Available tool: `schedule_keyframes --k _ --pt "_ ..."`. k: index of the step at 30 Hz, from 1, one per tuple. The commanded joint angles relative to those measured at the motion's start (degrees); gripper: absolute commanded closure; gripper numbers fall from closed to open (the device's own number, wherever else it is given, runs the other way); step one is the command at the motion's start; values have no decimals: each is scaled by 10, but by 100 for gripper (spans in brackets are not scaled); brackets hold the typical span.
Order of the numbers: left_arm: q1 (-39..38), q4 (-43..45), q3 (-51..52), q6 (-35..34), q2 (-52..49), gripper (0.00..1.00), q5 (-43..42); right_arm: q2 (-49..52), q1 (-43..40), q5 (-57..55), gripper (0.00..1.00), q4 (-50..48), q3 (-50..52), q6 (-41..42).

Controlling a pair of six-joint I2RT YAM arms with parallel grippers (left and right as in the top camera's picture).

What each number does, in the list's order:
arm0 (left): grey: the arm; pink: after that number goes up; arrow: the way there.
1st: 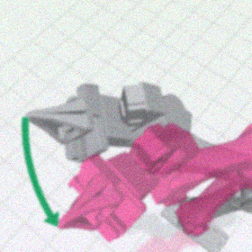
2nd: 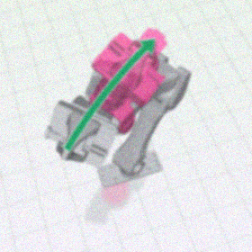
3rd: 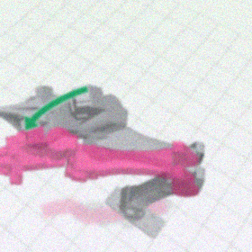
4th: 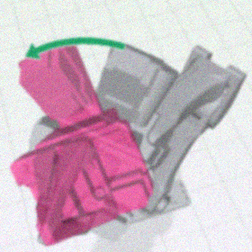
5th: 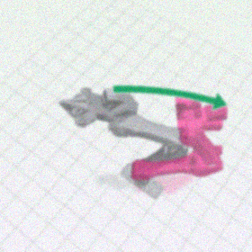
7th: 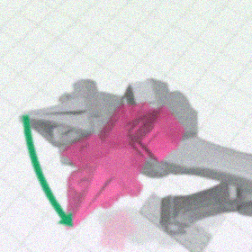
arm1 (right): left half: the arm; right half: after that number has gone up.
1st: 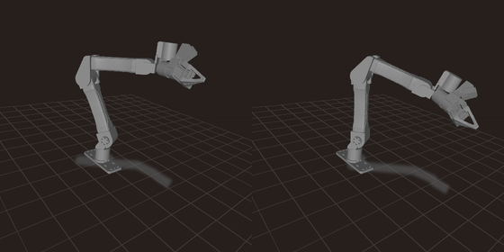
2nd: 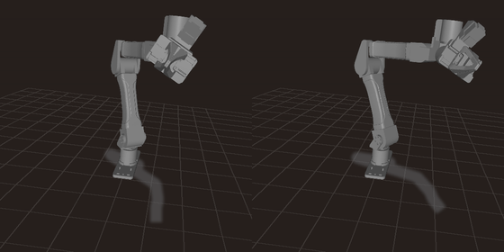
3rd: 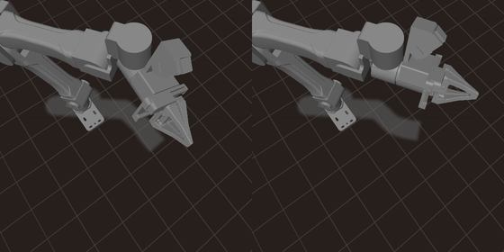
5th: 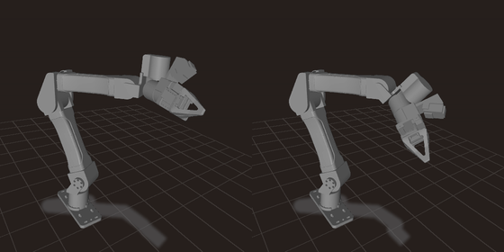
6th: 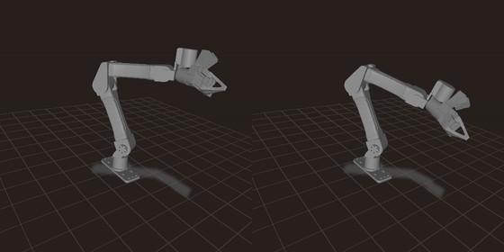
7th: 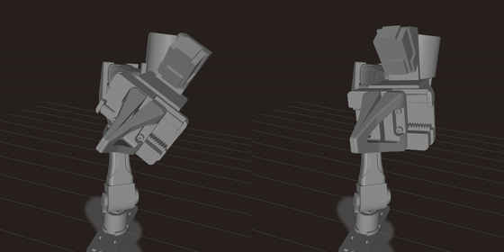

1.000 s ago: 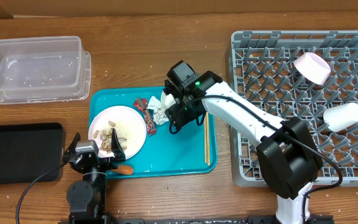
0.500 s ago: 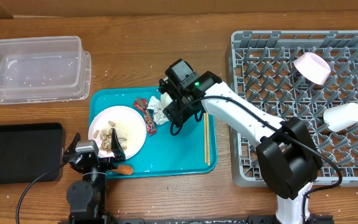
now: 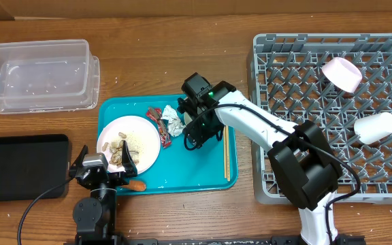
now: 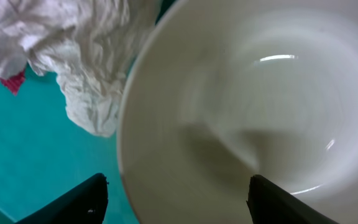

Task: Sort waste into correct bins and load items into the dishwasher
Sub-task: 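Return the right gripper to the tray and grasp the large white bowl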

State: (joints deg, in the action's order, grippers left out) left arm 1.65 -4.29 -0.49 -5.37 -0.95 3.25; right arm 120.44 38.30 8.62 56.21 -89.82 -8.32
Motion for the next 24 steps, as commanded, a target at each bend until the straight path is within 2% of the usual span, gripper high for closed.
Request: schedule_keyframes --k 1,4,6,11,16,20,24 --pt "2 1 2 11 7 0 -1 -3 3 4 27 5 1 11" --pt "2 1 2 11 7 0 -1 -3 3 3 34 3 1 25" --pt "2 1 2 11 7 0 -1 -3 3 2 45 3 -1 33" --pt "2 1 2 11 7 0 -1 -5 3 5 49 17 -28 41" --pt "2 1 2 11 7 0 -1 -5 3 5 72 26 -45 41" --pt "2 1 2 11 7 0 -1 -5 3 5 79 32 -45 41" --pt "2 1 2 11 7 0 -1 -5 3 5 91 33 -45 53"
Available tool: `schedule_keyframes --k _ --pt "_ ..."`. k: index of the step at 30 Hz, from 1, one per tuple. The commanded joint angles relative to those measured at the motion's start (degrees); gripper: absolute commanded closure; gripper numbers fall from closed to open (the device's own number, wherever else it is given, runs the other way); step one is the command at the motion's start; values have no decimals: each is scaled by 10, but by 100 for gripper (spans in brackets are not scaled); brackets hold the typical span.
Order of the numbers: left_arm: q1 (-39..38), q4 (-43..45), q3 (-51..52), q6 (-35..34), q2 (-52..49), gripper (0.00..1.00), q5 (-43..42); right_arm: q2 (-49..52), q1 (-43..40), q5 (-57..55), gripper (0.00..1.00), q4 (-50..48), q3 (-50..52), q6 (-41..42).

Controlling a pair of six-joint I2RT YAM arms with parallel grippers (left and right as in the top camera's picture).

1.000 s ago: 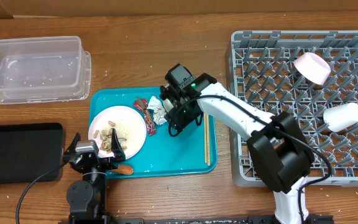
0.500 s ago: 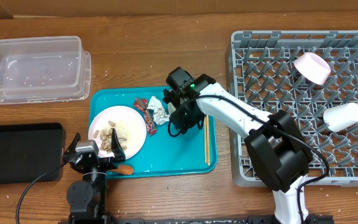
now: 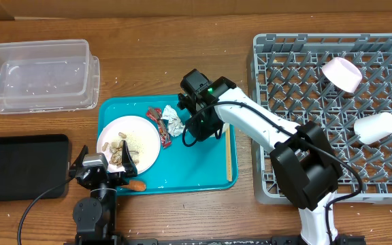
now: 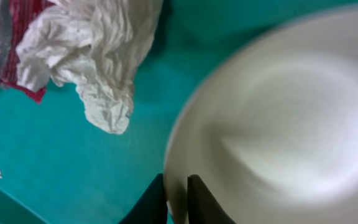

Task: Sort waste into correct bins and load items into the dishwasher
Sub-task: 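Return the right gripper to the tray and grasp the large white bowl, then lift the large white bowl and carry it to the rack's back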

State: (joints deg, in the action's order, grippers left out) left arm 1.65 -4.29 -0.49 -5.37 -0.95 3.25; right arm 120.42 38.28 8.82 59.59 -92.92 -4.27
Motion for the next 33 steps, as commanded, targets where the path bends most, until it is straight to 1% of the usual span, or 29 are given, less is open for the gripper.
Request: schedule_keyframes --k 1,5,8,12,16,18,21,25,30,32,33 --pt "2 1 2 11 7 0 -1 -5 3 5 96 -1 -17 16" --pt "2 1 2 11 7 0 -1 -5 3 44 96 4 -38 15" --pt "2 1 2 11 7 0 -1 -5 3 44 96 19 -66 16" --pt "2 1 2 11 7 0 -1 -8 3 44 96 60 -129 16" --pt "2 1 2 11 7 0 -1 -17 0 44 96 110 -203 42" --pt "2 1 2 11 7 0 -1 -34 -8 43 96 143 -247 44" --pt "2 1 2 11 7 0 -1 -61 -30 41 96 169 -272 43" --pt "2 1 2 11 7 0 -1 -100 -92 37 96 191 -272 58" --pt "2 1 2 11 7 0 -1 -124 -215 71 96 225 -272 87" --pt "2 1 2 11 7 0 -1 -124 -271 106 96 238 -272 90" --pt "2 1 2 11 7 0 -1 -124 -320 157 96 247 -270 90"
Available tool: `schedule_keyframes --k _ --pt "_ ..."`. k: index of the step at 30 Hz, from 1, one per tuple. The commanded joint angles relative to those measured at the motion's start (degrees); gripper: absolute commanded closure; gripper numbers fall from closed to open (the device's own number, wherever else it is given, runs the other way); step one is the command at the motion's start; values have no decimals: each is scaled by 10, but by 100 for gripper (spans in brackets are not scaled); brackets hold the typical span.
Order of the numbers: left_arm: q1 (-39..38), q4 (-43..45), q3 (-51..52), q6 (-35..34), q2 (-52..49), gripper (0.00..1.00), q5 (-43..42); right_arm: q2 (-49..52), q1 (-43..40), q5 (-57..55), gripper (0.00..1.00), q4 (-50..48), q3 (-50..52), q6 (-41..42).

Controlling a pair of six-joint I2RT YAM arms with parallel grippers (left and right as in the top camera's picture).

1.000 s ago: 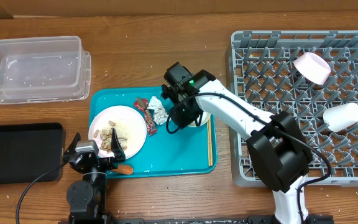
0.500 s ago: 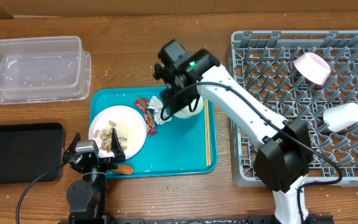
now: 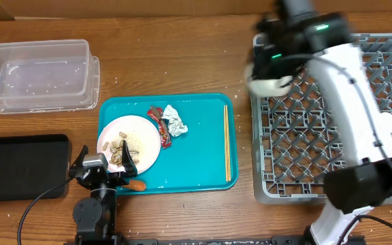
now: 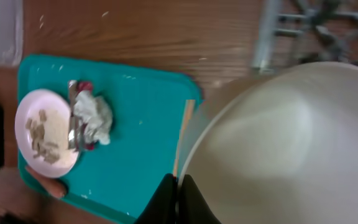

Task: Sort waste into correct bins and load items into the dishwasher
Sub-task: 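Lift the large white bowl and carry it to the rack's back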

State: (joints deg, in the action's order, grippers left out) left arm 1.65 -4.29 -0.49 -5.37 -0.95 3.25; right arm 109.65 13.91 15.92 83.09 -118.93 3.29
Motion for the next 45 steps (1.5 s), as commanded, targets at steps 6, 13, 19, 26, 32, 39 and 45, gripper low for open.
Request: schedule_keyframes --k 6,13,19,26,32,39,45 --pt "2 1 2 11 7 0 -1 -16 -199 308 96 16 -9 -56" --pt "2 1 2 11 7 0 -1 -15 -252 428 96 16 56 -120" --pt "2 1 2 11 7 0 -1 -15 -256 483 96 -71 168 -121" --pt "2 1 2 11 7 0 -1 -13 -287 512 96 -144 251 -106" --pt "2 1 2 11 7 0 -1 -12 -357 525 96 -145 259 -106" --pt "2 1 2 11 7 0 -1 -12 -387 528 96 -133 260 -113" --pt "2 1 2 11 7 0 -1 -12 -375 528 96 -136 271 -124"
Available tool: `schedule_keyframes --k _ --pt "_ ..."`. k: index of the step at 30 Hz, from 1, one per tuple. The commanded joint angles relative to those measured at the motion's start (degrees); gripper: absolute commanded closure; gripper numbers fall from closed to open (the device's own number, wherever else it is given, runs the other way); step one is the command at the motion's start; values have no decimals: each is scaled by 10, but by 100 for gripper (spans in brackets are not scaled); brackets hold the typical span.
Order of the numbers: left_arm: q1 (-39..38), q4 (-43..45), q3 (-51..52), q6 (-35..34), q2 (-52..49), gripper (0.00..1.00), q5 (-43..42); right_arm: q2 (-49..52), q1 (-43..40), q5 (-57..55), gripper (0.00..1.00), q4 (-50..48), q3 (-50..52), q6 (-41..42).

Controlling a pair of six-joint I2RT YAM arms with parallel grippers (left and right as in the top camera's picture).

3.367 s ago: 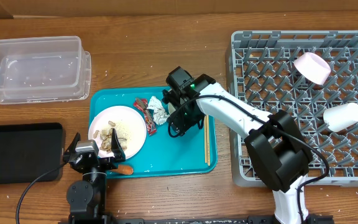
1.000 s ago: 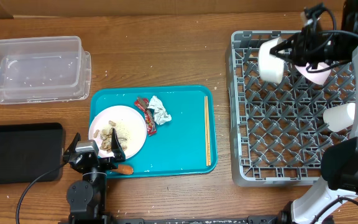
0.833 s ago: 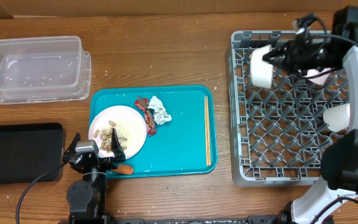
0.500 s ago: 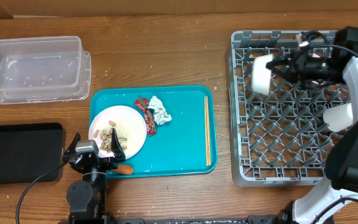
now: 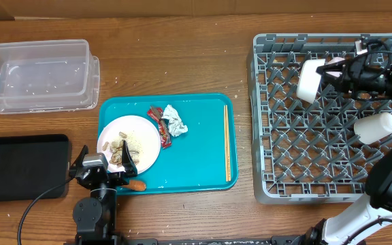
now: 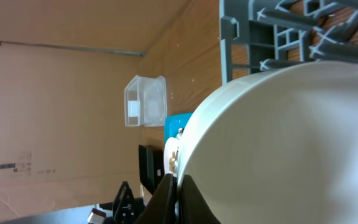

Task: Sort waste into correct bins and load items into the dishwasher
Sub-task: 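Lift the large white bowl and carry it to the rack's back, then lower the bowl into the rack center and open the right gripper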

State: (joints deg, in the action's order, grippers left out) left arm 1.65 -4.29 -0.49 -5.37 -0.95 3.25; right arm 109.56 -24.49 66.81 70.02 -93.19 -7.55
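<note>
My right gripper point(image 5: 327, 76) is shut on the rim of a white bowl point(image 5: 309, 81), which it holds tipped on edge over the back part of the grey dish rack point(image 5: 284, 136). In the right wrist view the bowl point(image 6: 291, 143) fills the frame and the fingertips point(image 6: 168, 186) pinch its rim. On the teal tray point(image 5: 203, 173) lie a plate of food scraps point(image 5: 129, 141), a red wrapper point(image 5: 158, 120), a crumpled napkin point(image 5: 175, 121) and chopsticks point(image 5: 226, 143). My left gripper point(image 5: 103, 163) rests open at the tray's front left corner.
A clear plastic bin point(image 5: 36, 75) stands at the back left and a black bin point(image 5: 19, 167) at the front left. A white cup point(image 5: 375, 126) lies in the rack on the right. A small orange piece point(image 5: 136, 184) lies by the left gripper.
My right gripper has carried the bowl from the rack's back left corner further right over the rack, and the bowl is now tipped on edge. The left arm has not moved.
My right gripper stood open around the bowl's rim on the tray, beside the napkin. Then it was shut on the rim. Later it held the bowl at the rack's back left corner, and now holds it over the rack's back rows.
</note>
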Motion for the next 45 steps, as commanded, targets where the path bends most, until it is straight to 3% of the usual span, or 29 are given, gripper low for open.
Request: schedule_keyframes --k 1,8,31,39,44,45 --pt "2 1 2 11 7 0 -1 -11 9 19 96 -17 35 -15" --pt "2 1 2 11 7 0 -1 -11 1 30 96 -49 104 -13" --pt "2 1 2 11 7 0 -1 -21 -48 -104 93 49 42 30" --pt "2 1 2 11 7 0 -1 -63 -73 -194 82 96 13 33" --pt "2 1 2 11 7 0 -1 -109 -74 -315 55 137 -45 95" --pt "2 1 2 11 7 0 -1 -117 -74 -330 53 139 -51 106"
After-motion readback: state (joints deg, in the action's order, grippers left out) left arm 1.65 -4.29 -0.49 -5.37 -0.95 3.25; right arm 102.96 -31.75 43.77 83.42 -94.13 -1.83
